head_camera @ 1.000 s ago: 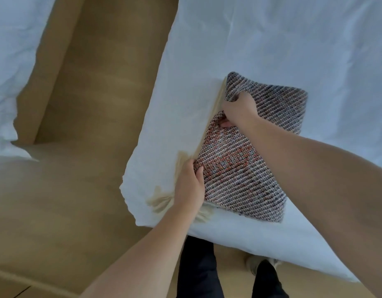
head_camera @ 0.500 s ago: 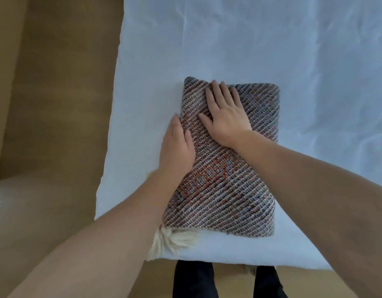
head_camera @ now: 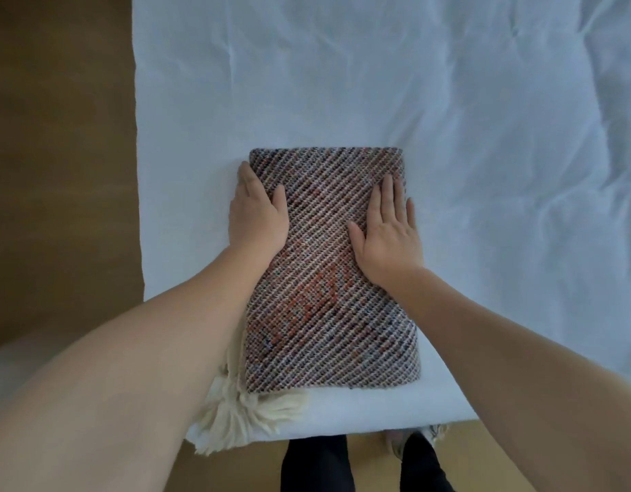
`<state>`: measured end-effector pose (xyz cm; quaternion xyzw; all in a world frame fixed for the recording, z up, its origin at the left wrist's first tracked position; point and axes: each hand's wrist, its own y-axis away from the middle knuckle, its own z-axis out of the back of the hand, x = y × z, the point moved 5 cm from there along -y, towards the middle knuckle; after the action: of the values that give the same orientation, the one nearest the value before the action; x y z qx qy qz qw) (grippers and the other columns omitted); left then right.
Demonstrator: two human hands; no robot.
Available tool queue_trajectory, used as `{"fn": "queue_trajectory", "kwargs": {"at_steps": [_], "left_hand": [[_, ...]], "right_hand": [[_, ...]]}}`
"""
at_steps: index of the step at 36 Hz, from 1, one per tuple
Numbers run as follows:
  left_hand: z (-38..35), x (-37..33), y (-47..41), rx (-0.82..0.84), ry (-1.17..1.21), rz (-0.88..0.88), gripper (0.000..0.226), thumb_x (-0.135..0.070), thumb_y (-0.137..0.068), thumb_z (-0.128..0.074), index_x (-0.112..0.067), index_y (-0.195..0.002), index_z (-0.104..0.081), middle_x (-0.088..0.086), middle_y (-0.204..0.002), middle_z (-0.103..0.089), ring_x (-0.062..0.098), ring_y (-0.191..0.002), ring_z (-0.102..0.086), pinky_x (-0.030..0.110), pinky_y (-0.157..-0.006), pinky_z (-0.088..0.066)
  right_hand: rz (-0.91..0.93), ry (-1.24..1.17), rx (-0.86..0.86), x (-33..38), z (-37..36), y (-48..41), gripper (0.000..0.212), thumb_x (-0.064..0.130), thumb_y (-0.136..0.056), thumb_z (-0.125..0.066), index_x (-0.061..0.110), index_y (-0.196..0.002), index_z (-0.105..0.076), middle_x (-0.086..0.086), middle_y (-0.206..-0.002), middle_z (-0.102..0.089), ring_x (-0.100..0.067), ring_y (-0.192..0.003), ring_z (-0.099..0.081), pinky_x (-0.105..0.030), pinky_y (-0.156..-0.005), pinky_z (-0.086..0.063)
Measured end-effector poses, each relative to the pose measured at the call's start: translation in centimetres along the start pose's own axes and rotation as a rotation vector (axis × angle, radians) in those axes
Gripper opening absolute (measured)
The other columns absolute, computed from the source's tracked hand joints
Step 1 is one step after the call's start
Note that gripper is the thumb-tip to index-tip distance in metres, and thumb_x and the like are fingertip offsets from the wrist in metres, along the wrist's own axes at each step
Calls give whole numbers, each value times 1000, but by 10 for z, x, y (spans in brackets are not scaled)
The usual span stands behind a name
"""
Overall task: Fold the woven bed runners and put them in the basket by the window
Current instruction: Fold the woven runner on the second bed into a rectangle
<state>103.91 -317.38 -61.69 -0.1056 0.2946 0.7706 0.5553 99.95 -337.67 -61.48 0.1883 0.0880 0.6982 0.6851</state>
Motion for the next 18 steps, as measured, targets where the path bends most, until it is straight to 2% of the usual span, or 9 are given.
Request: {"fn": "queue_trajectory", "kwargs": {"at_steps": [4, 10, 14, 16, 18], "left_hand": [[-3, 10, 40, -16, -62, 48, 78, -52, -96, -32, -5, -151, -2, 13, -158, -15, 28, -143, -22, 42, -117, -21], [-15, 29, 109, -18, -91, 144, 85, -57, -94, -35, -4, -151, -2, 16, -157, -16, 29, -143, -22, 42, -117, -21], [-21, 40, 145, -4, -113, 177, 88, -59, -93, -36, -2, -150, -1, 17, -157, -16, 29, -143, -20, 41, -117, -20], [-18, 43, 148, 13, -84, 189, 90, -62, -91, -37, -3, -150, -2, 16, -157, -16, 29, -143, -19, 41, -117, -19], [-14, 48, 138, 26, -75, 203, 92, -65, -88, -39, -6, -151, -7, 14, -156, -21, 30, -142, -23, 43, -116, -23]], "right_hand": [[21, -53, 10, 1, -20, 51, 77, 55, -98, -10, 3, -152, 7, -15, -159, 17, -25, -147, 20, -39, -120, 9], [90, -61, 57, 2, -58, 124, 79, 58, -96, -10, 1, -149, 6, -15, -156, 18, -26, -146, 19, -40, -119, 9], [155, -45, 102, -6, -77, 167, 79, 56, -98, -17, -4, -149, -10, -20, -158, -2, -31, -148, 1, -42, -118, 1], [187, -68, 104, -11, -75, 172, 79, 57, -98, -16, -1, -150, -6, -18, -159, 0, -29, -148, 3, -40, -119, 3], [191, -137, 94, -18, -63, 162, 80, 59, -97, -15, 3, -151, 4, -13, -160, 11, -24, -147, 14, -36, -120, 7]]}}
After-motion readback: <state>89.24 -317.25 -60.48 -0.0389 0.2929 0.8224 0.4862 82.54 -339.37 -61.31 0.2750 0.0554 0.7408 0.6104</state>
